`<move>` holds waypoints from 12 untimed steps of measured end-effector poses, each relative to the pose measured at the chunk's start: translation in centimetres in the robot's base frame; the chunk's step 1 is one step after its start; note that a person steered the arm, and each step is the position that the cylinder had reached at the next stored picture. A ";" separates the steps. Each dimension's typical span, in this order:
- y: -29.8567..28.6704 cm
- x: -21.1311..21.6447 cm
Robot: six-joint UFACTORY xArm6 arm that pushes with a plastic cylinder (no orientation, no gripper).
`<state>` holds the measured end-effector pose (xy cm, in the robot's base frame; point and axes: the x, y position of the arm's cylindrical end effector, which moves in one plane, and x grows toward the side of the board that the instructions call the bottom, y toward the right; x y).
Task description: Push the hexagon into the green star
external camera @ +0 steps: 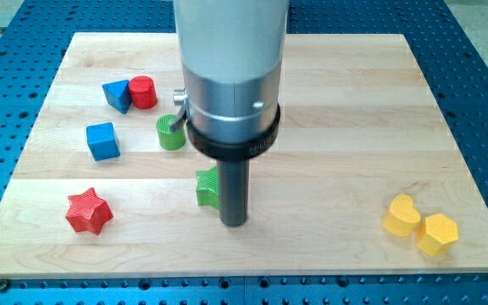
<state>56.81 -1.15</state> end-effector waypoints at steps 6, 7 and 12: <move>14.5 0.7; 18.9 -0.9; 27.1 -10.8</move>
<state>46.03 25.91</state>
